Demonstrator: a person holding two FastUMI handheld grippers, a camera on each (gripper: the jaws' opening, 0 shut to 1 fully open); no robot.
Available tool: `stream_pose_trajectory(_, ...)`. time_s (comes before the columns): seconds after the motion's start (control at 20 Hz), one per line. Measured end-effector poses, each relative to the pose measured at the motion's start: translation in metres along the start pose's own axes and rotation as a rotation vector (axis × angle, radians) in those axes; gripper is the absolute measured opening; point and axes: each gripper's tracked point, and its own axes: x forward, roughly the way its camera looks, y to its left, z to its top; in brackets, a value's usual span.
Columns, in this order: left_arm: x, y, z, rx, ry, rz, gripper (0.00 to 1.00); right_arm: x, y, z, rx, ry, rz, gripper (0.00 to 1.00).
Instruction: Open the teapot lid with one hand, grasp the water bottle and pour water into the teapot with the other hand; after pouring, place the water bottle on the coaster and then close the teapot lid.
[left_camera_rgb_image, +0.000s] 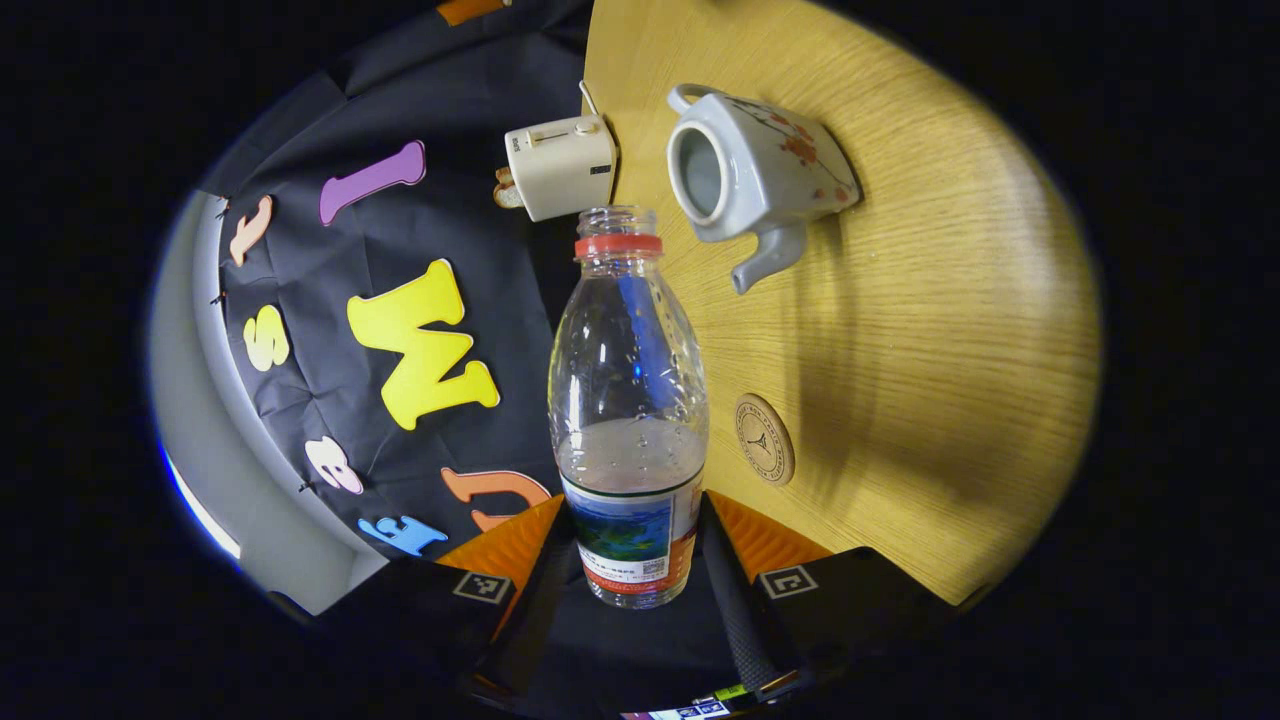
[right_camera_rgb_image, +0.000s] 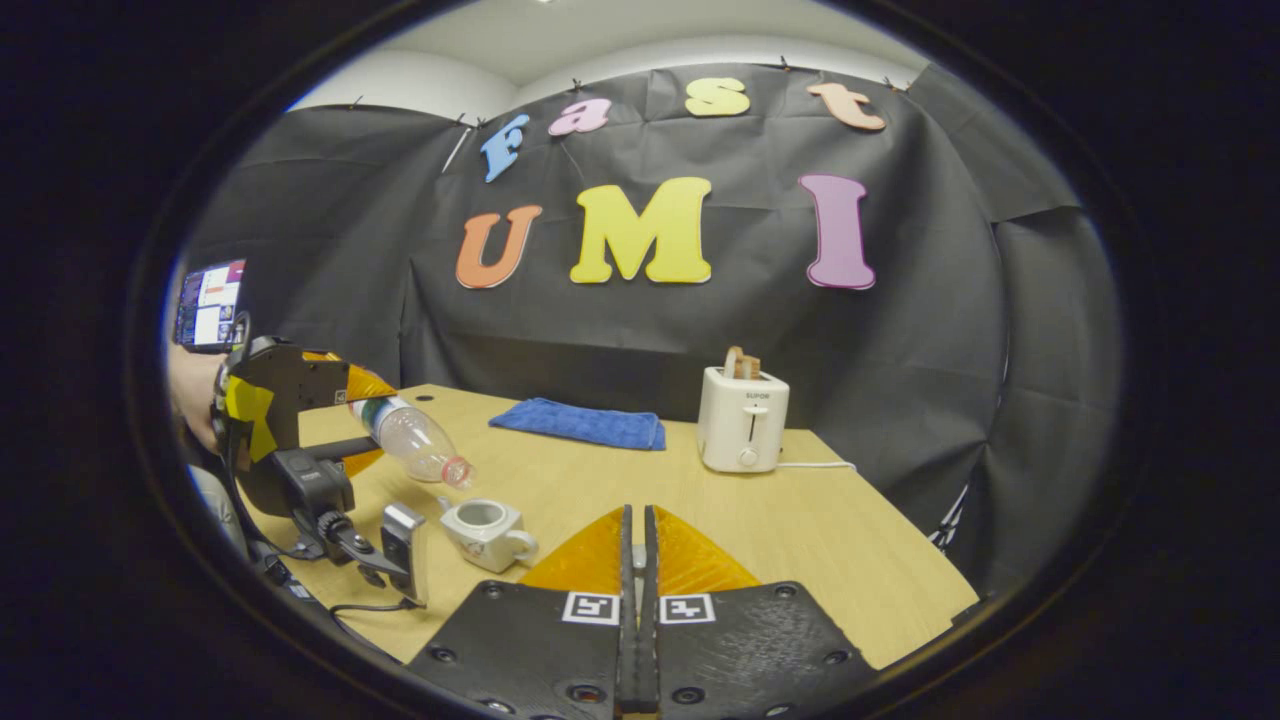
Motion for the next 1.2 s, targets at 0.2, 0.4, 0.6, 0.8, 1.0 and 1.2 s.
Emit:
stream_pose_trajectory(0.2, 0.001, 0.005, 0.002, 0.054, 0.003, 0.021, 0.75, 0.000, -0.001, -0.002, 0.002, 0.001, -0.001, 0.00)
stream_pose_trajectory(0.4, 0.001, 0.009, 0.004, 0.082, 0.007, 0.034, 0.79, 0.000, -0.001, -0.003, 0.007, 0.002, 0.002, 0.00)
stream_pose_trajectory(0.6, 0.001, 0.013, 0.003, 0.110, 0.013, 0.040, 0.75, 0.000, -0.001, -0.003, 0.009, 0.002, 0.002, 0.00)
stream_pose_trajectory(0.8, 0.000, 0.015, 0.002, 0.140, 0.019, 0.040, 0.75, 0.000, 0.000, -0.004, 0.010, 0.001, 0.006, 0.00)
stream_pose_trajectory(1.0, -0.002, 0.017, 0.003, 0.169, 0.026, 0.043, 0.75, 0.000, 0.000, -0.005, 0.012, 0.002, 0.009, 0.00)
stream_pose_trajectory(1.2, -0.003, 0.019, 0.003, 0.187, 0.029, 0.041, 0.75, -0.001, -0.001, -0.005, 0.017, 0.000, 0.010, 0.00)
